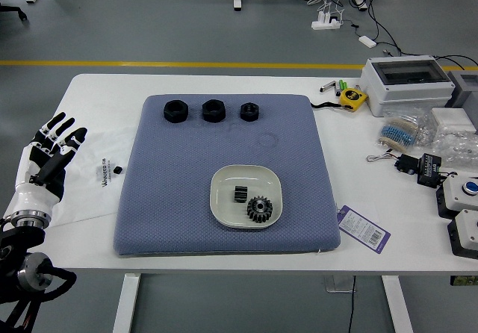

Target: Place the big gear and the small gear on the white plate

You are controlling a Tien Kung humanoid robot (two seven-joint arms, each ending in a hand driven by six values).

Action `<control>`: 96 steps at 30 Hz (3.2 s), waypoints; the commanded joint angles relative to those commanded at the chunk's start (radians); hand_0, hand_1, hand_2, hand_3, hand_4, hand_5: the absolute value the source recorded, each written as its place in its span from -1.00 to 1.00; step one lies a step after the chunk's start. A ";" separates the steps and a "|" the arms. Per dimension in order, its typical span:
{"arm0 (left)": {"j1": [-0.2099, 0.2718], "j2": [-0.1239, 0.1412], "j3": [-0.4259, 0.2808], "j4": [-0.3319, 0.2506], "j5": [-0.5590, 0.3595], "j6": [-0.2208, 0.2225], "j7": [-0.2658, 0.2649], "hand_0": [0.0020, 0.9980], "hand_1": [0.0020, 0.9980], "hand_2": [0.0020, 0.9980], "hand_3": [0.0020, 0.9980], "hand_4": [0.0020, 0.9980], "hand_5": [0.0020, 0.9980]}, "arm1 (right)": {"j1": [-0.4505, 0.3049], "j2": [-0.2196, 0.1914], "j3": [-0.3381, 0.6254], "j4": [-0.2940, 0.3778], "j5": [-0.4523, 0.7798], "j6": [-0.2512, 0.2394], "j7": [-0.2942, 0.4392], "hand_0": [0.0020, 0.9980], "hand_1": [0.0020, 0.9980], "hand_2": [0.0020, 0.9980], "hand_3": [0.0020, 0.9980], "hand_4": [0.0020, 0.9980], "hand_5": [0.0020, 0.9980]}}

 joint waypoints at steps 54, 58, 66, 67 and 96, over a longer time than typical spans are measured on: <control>0.013 0.013 0.021 0.014 0.118 -0.012 0.027 0.55 0.49 0.64 0.63 0.80 -1.00 | -0.013 0.004 0.005 0.001 -0.012 0.001 -0.008 0.30 0.29 0.48 0.19 0.70 0.39; 0.010 0.007 0.017 0.014 0.130 -0.012 0.030 0.56 0.49 0.65 0.63 0.84 -0.99 | -0.012 0.005 0.004 0.001 -0.007 0.001 -0.007 0.30 0.29 0.48 0.19 0.70 0.39; 0.010 0.005 0.014 0.016 0.138 -0.014 0.036 0.56 0.49 0.65 0.64 0.86 -0.98 | -0.008 0.004 0.001 0.000 -0.003 0.001 -0.005 0.31 0.29 0.48 0.19 0.70 0.39; 0.010 0.005 0.014 0.017 0.138 -0.014 0.037 0.56 0.49 0.65 0.64 0.86 -0.98 | -0.008 0.004 0.001 0.000 -0.003 0.001 -0.005 0.31 0.29 0.48 0.19 0.70 0.39; 0.011 -0.002 0.004 0.026 0.160 -0.018 0.054 0.56 0.52 0.68 0.66 0.93 -0.87 | -0.004 0.003 0.003 0.000 -0.006 0.001 -0.006 0.31 0.29 0.48 0.19 0.70 0.39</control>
